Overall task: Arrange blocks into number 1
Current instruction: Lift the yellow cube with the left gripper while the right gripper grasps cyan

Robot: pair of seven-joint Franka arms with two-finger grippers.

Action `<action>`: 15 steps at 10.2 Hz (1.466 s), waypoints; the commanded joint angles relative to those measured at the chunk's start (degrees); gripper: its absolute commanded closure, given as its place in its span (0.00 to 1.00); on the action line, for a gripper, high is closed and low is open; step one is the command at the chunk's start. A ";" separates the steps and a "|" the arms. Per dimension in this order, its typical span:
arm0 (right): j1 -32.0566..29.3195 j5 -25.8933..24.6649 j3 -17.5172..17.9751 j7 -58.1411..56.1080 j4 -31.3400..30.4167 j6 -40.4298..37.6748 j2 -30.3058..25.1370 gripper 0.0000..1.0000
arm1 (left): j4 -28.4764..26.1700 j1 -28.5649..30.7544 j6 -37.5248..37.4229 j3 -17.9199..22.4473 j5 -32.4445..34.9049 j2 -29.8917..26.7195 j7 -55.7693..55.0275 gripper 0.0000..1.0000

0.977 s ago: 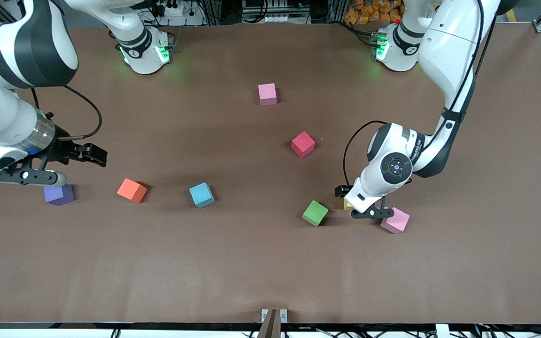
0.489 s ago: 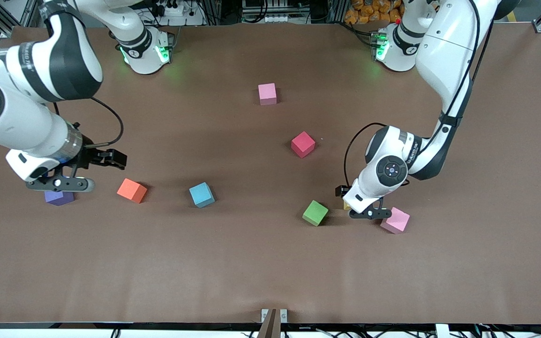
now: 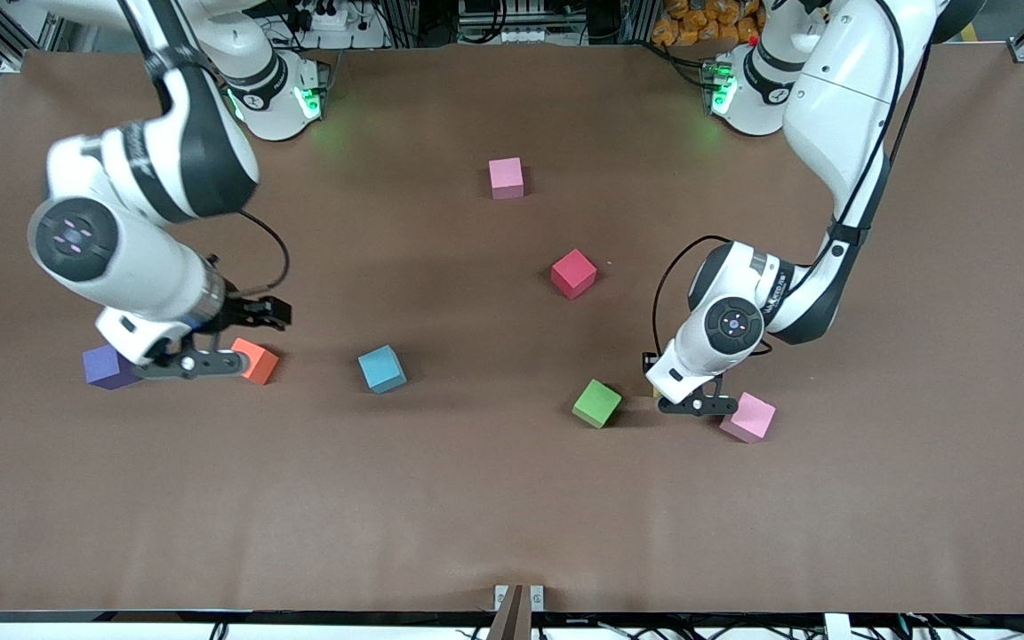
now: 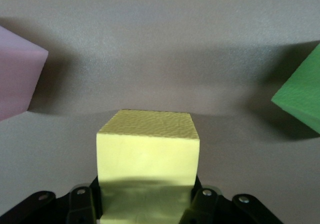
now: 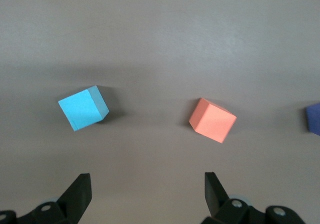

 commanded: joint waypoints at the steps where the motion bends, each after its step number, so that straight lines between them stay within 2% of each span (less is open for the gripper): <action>1: 0.64 0.82 -0.21 -0.24 0.46 2.12 3.07 0.00 | 0.70 -0.50 0.50 0.19 1.28 -0.64 -2.52 1.00; 3: 3.09 0.74 -0.21 0.01 0.02 5.36 4.93 0.00 | 0.44 -0.50 -0.55 -0.42 0.75 -4.23 -5.32 1.00; 7: 3.45 0.74 -0.21 -0.43 -0.68 6.43 5.80 0.00 | 0.52 -0.24 -8.43 -9.01 0.66 -7.23 -15.94 1.00; 9: 4.42 0.74 -0.21 -3.14 -1.47 9.49 8.18 0.00 | 0.44 -0.76 -9.17 -13.32 1.36 -7.42 -22.26 1.00; 12: 4.50 0.82 -0.13 -8.76 -3.58 16.00 10.28 0.00 | 0.79 -7.95 -8.82 -13.87 1.45 -6.80 -30.10 1.00; 15: 6.53 1.43 -0.04 -9.13 -3.58 20.23 12.66 0.00 | 0.79 -15.51 -8.38 -13.69 1.45 -4.96 -36.43 1.00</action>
